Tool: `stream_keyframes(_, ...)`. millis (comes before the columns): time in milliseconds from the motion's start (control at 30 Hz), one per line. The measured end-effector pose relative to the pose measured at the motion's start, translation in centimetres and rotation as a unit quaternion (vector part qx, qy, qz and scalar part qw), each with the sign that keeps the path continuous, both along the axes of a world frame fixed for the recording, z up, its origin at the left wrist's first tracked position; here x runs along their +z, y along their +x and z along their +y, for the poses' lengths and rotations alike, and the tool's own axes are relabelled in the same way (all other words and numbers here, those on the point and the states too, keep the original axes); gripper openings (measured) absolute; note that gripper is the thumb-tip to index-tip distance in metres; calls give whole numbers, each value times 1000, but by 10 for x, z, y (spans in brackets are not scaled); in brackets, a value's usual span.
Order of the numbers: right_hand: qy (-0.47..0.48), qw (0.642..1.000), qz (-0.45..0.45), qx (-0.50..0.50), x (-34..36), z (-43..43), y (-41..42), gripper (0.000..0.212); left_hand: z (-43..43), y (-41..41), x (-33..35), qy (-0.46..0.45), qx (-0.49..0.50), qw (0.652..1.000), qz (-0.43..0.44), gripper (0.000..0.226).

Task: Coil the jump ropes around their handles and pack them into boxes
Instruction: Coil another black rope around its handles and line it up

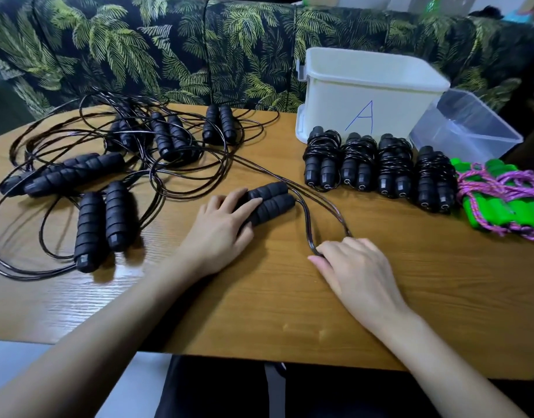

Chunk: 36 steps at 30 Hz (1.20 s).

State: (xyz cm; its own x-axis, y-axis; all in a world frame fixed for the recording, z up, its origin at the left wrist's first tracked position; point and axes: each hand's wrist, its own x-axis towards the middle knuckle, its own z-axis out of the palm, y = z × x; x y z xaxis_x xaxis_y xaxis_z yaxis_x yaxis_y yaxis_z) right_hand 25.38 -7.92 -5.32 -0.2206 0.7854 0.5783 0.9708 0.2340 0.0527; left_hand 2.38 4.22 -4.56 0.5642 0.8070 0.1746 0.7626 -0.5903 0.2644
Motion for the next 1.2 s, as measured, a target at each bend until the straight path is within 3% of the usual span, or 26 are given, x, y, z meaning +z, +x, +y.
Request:
stream_keyframes(67, 15, 1000, 4, 12, -1, -5, -24, 34, -1, -3, 2, -7, -12, 1000, -8, 68)
stream_keyframes(233, 28, 999, -1, 30, -12, -18, -75, 30, -4, -8, 9, -35, -20, 994, -101, 41)
stream_keyframes(333, 27, 999, 1, 34, -13, -18, -89, 28, -5, -7, 15, -44, -14, 995, -83, 39)
stream_keyframes(500, 29, 999, -2, 33, -14, -18, -101, 25, -12, -2, 30, -87, -5, 996, -21, 99)
stream_keyframes(567, 23, 999, -14, 32, -14, -18, -104, 27, -12, 1, 33, -70, -6, 997, 32, 105)
stream_keyframes(633, 16, 999, -27, 35, -13, -18, -103, 27, -10, 3, 33, -56, -2, 997, 52, 91)
stream_keyframes(900, -46, 988, -77, 125, 14, 5, -10, 37, 2, -5, 21, -3, -7, 1000, -19, 46)
stream_keyframes(1200, -113, 982, -69, 136, 17, 26, 77, 43, 10, -11, -2, 10, -50, 998, -43, 59)
